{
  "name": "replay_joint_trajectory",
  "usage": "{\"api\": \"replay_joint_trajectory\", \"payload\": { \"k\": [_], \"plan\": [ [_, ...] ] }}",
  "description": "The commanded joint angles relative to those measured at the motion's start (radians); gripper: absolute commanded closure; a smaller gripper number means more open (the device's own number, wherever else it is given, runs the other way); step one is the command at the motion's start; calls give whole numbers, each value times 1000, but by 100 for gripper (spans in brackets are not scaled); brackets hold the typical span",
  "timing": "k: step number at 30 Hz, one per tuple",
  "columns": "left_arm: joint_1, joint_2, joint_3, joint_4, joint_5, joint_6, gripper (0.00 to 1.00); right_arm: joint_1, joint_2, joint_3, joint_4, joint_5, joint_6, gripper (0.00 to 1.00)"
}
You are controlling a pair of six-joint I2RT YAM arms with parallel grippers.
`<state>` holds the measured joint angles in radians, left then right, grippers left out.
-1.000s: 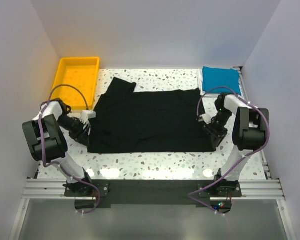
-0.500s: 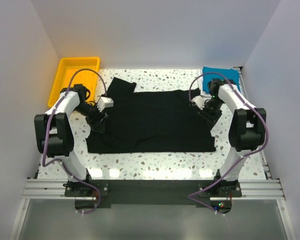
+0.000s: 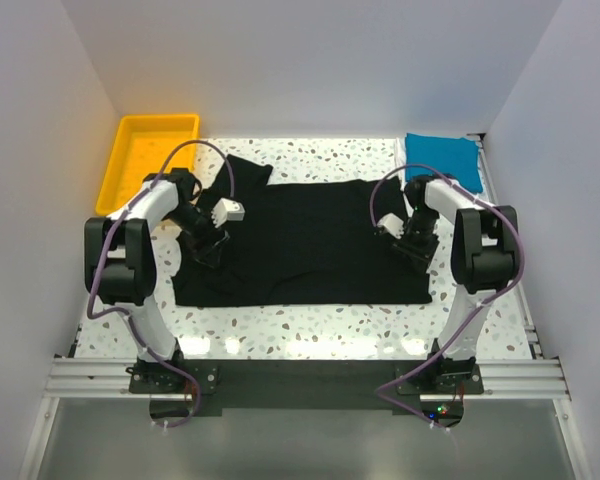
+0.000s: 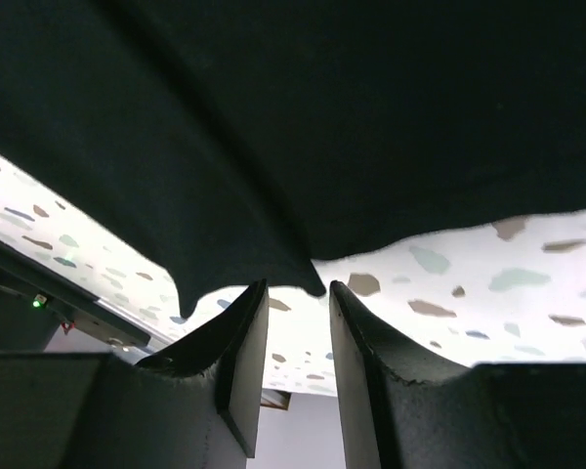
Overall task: Fold and stack the t-shirts
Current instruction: Fold the tshirt
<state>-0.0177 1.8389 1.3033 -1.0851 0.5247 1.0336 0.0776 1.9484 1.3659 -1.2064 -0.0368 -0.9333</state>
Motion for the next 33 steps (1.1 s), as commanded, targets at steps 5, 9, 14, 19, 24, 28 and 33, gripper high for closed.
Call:
{"api": "replay_joint_trajectory", "payload": {
  "k": [5,9,14,19,24,28,33],
  "plan": [
    [-27,5,25,28,1,20,26,2,34,-59,67,61,-27,66],
    [-28,11,22,28,0,22,26,2,29,-67,57,57,-25,71],
    [-30,7,16,33,0,31,30,4,0,-65,30,51,-29,96],
    [-30,0,7,57,-3,37,32,2,-39,-41,-11,41,-27,100],
    [-31,23,16,67,-3,36,31,2,-46,-28,-24,40,-25,100],
    [-37,37,8,65,-8,54,30,4,-48,-25,-27,40,-21,100],
    [-47,42,-22,80,-22,74,30,4,-48,-22,-28,40,-19,100]
  ]
}}
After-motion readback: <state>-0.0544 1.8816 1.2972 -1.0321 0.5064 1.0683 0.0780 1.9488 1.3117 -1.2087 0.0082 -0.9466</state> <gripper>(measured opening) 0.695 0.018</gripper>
